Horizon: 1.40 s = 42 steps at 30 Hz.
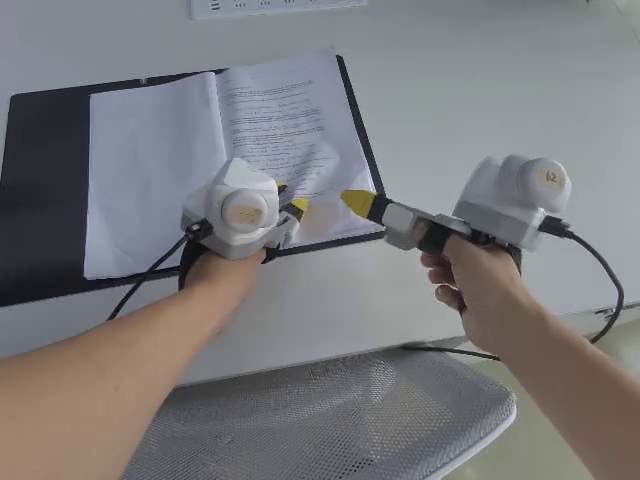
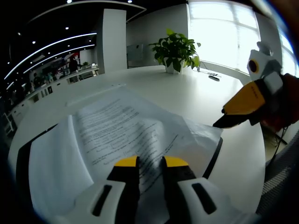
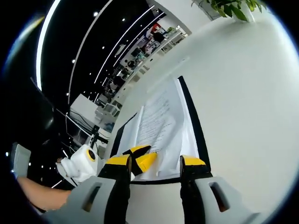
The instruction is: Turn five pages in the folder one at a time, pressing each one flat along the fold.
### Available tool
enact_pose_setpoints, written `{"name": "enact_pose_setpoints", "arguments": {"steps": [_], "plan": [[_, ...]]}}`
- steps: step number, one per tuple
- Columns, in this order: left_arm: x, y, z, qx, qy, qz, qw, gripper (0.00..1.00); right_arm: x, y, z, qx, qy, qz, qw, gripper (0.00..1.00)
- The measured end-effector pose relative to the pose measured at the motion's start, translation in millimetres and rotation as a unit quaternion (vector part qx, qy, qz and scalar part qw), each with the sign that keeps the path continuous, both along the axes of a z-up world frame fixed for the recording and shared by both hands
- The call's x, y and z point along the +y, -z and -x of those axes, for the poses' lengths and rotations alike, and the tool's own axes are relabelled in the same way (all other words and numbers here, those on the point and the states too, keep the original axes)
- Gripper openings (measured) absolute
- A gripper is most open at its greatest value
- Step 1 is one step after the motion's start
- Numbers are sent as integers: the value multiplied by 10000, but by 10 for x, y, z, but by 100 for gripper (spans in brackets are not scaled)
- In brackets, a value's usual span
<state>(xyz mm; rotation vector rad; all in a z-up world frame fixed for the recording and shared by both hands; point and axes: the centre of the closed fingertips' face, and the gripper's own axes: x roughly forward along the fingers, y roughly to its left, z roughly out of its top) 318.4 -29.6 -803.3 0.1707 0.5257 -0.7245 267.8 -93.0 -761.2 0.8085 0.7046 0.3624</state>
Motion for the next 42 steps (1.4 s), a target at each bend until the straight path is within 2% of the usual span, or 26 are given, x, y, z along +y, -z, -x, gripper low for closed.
{"name": "enact_pose_setpoints", "arguments": {"steps": [2,3,5,6,7,8,10,11,12,16,18,21,24,26,27,28,29,32,34,35,37,39,41,42], "plan": [[3,-2,0,2,-2,12,10000,18,-3,62,-5,221,106,-154,9996,35],[3,-3,0,-2,-2,10,10000,18,7,76,-25,258,150,-251,9992,33],[6,-6,1,0,-14,17,10000,18,18,134,0,524,223,-397,9976,31],[10,-9,3,1,-15,21,10000,18,37,127,-16,529,280,-585,9965,29],[10,-10,0,5,-17,25,10000,18,45,126,-15,542,291,-666,9959,22],[13,-13,1,16,-25,39,10000,18,24,174,5,627,297,-567,9960,14],[17,-16,3,29,-29,58,10000,18,6,182,16,657,367,-574,9955,0],[18,-17,4,31,-30,64,10000,18,-7,179,14,654,430,-571,9953,0],[20,-19,7,37,-37,73,10000,18,-8,203,27,759,478,-612,9941,0],[24,-26,11,65,-48,117,9999,19,-35,206,30,765,597,-620,9933,0],[46,-34,8,113,-92,172,9997,17,-55,162,18,678,696,-666,9930,0],[40,-74,55,291,-71,432,9986,24,-43,103,4,554,676,-659,9940,0],[73,-136,87,344,-204,657,9970,38,2,-5,-14,360,617,-689,9951,0],[120,-203,115,323,-230,744,9964,39,32,-79,-29,227,566,-625,9962,0],[154,-237,132,311,-233,743,9965,40,61,-144,-45,81,498,-625,9968,0],[164,-249,142,302,-228,736,9966,40,70,-166,-50,33,486,-618,9969,0],[202,-304,153,235,-209,774,9965,41,92,-203,-52,-4,452,-589,9972,0],[352,-400,165,215,-327,829,9958,43,167,-348,-66,-280,294,-497,9979,0],[460,-447,182,195,-380,802,9959,44,221,-426,-58,-379,218,-462,9980,0],[510,-471,183,170,-416,800,9958,44,244,-472,-66,-511,166,-440,9976,0],[607,-522,192,151,-486,831,9952,44,298,-531,-53,-590,78,-395,9974,0],[763,-589,206,120,-618,848,9944,45,393,-634,-37,-801,-111,-330,9962,0],[857,-637,235,90,-662,881,9939,45,448,-677,-23,-877,-216,-226,9957,0],[907,-654,254,81,-679,868,9939,45,477,-716,-23,-988,-275,-186,9946,0]]}}
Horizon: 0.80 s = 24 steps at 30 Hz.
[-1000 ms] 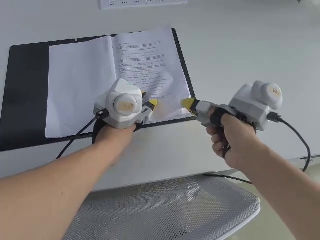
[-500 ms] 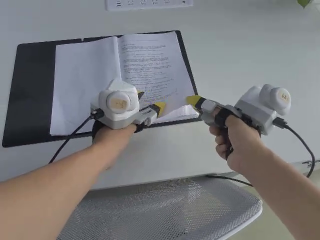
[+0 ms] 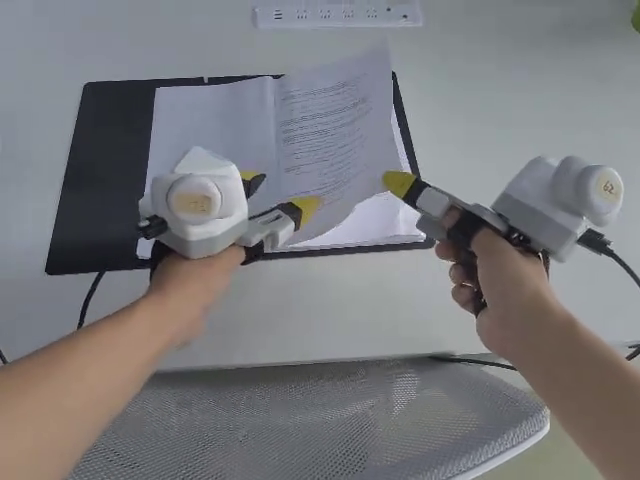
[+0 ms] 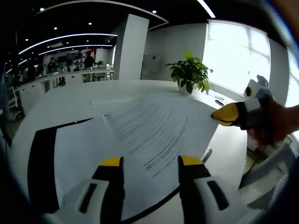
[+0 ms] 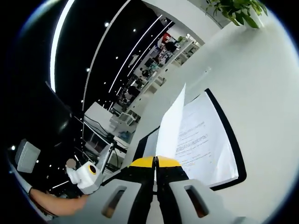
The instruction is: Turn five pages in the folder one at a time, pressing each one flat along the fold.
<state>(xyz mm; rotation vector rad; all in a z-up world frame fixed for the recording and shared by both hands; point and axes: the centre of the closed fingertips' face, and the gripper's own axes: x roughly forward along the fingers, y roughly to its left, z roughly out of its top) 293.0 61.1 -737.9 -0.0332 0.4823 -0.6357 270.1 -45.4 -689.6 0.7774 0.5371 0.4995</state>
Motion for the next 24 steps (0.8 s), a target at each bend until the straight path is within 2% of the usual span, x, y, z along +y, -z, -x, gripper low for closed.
{"name": "enact_pose_setpoints", "arguments": {"steps": [4,6,8,10,12,14,20,24], "plan": [[270,-51,74,-2,-131,-76,9999,45,145,-135,2,-177,-141,-27,9997,0],[389,-87,119,-18,-190,-67,9998,45,210,-177,-5,-248,-213,46,9995,0],[511,-93,164,10,-235,-161,9996,45,283,-231,-15,-303,-264,2,9992,0],[615,-145,207,-24,-286,-89,9995,45,369,-281,-14,-387,-370,9,9986,0],[733,-157,251,43,-373,-115,9992,45,465,-323,-19,-447,-472,17,9979,0],[833,-192,290,42,-432,-117,9990,46,568,-372,-17,-536,-582,-40,9969,0],[1131,-277,369,46,-689,-63,9976,45,901,-369,-6,-582,-958,18,9937,0],[1290,-278,421,79,-823,-50,9966,45,1126,-299,-1,-495,-1191,66,9916,0]]}}
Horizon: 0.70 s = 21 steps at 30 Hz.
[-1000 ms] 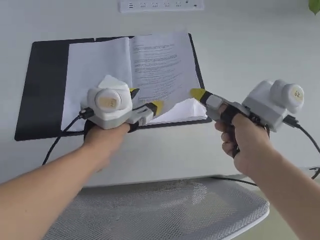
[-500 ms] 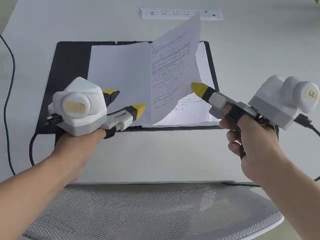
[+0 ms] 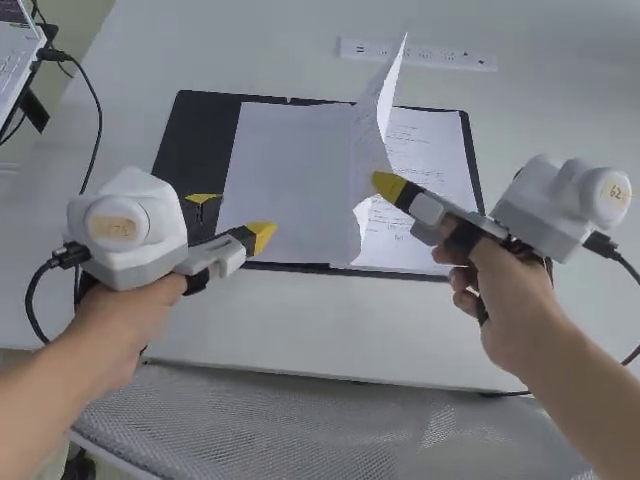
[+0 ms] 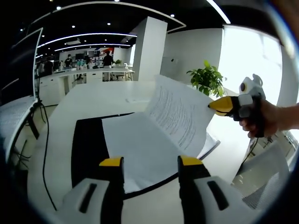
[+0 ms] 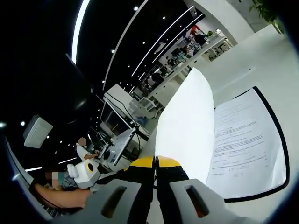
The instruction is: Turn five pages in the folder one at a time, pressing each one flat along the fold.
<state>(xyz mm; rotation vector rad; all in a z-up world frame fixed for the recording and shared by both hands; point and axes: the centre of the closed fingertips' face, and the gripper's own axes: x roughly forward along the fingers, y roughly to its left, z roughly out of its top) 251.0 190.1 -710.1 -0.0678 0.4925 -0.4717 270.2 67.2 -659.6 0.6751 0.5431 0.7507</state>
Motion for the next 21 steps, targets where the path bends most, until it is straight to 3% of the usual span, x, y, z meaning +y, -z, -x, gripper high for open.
{"name": "enact_pose_setpoints", "arguments": {"steps": [11,21], "plan": [[351,-28,145,40,-287,107,9995,45,532,332,17,184,-496,473,9975,0],[572,-23,270,97,-456,174,9988,44,857,814,118,483,-1017,1032,9883,0]]}}
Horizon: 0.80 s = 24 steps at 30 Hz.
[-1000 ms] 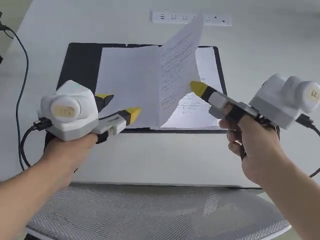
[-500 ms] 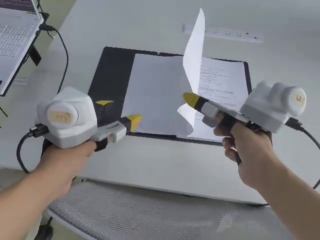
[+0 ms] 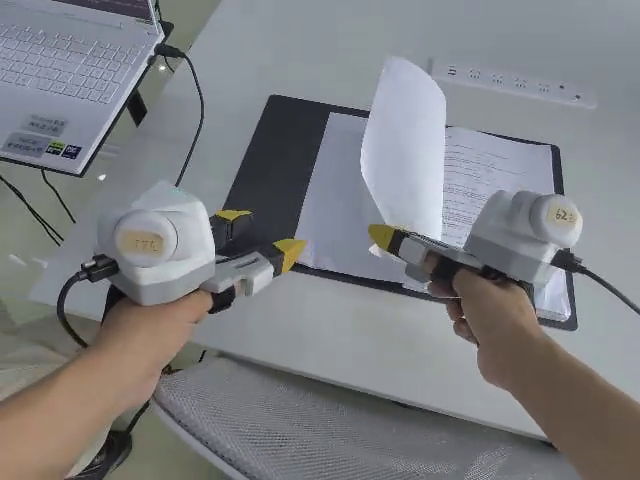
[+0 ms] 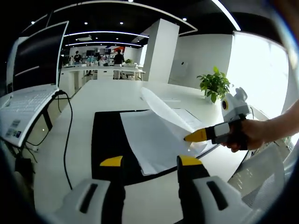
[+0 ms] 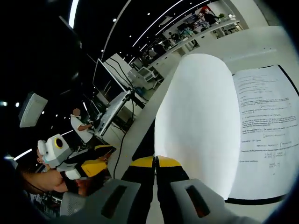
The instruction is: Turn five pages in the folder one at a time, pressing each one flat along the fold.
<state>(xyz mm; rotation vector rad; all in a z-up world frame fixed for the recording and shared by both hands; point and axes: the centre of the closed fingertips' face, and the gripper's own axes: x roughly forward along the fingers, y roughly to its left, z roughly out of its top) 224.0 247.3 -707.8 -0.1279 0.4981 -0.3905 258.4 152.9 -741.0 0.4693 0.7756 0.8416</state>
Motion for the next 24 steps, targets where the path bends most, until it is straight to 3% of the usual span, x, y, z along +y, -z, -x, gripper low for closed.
{"name": "enact_pose_setpoints", "arguments": {"steps": [7,18,24], "plan": [[93,65,46,81,-57,-11,10000,43,204,244,67,226,-210,157,9994,0],[127,122,63,157,-57,14,9999,43,538,391,93,342,-468,276,9979,0],[178,164,76,209,-96,0,9997,43,602,467,86,443,-460,307,9975,0]]}}
